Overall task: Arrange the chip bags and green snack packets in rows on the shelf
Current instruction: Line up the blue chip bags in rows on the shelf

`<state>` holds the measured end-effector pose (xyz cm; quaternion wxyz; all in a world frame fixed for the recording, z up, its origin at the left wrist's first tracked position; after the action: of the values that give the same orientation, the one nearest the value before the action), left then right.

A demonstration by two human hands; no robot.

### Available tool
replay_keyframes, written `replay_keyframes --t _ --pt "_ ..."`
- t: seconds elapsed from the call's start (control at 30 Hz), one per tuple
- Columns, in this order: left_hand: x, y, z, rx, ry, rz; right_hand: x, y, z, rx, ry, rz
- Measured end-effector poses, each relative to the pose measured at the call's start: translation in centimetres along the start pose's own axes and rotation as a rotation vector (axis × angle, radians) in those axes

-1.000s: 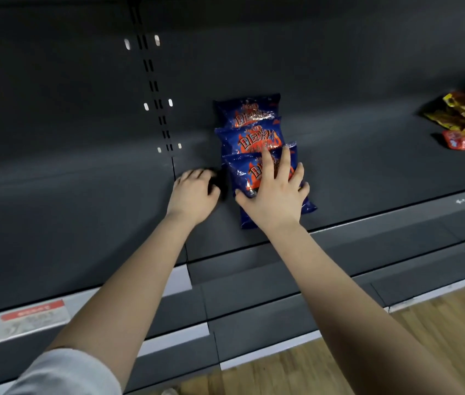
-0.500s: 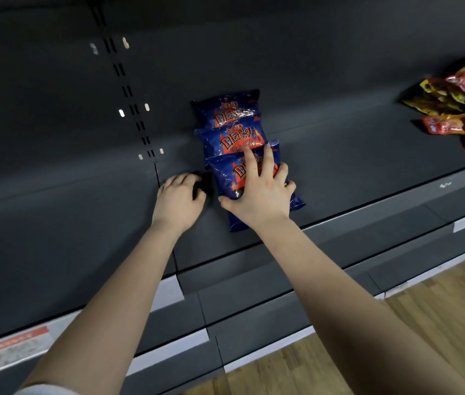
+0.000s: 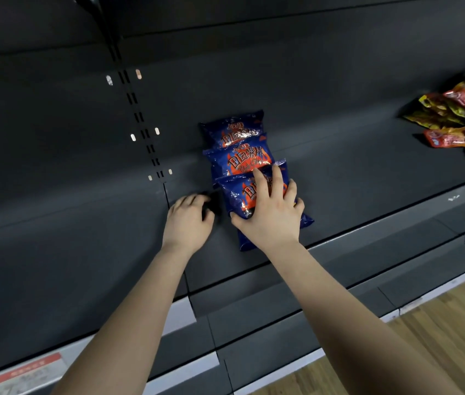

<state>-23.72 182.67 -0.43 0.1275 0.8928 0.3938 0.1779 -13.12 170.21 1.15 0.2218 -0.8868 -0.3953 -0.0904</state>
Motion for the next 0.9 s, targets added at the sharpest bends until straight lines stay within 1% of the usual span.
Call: replay_keyframes --t 0.67,0.8,0.83,0.9 --pt "0.15 0.00 0.03 -0.018 0.016 -0.010 0.03 0.08 -0.24 0.044 -0.009 -0.022" --pt "0.21 0.08 -0.05 -0.003 0.002 -0.028 0.21 0.09 -0.12 0.049 -0.035 -0.021" --pt "0.25 0.11 -0.12 0.005 -0.017 -0.028 0.21 -0.01 -0.18 0.066 -0.018 -0.016" --pt "0.23 0.08 -0.28 0.024 -0.064 -0.002 0.07 -0.25 -0.52 0.121 0.078 -0.022"
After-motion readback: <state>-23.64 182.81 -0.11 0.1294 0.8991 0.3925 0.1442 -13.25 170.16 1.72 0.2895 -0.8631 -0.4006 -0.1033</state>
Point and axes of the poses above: each hand's wrist, its own x-axis towards the middle knuckle, its own z-axis out of the palm, y = z × x, the point moved 2 cm from there along x, towards the middle knuckle, and after that the axes turned 4 degrees about -z, right-handed, at the moved point
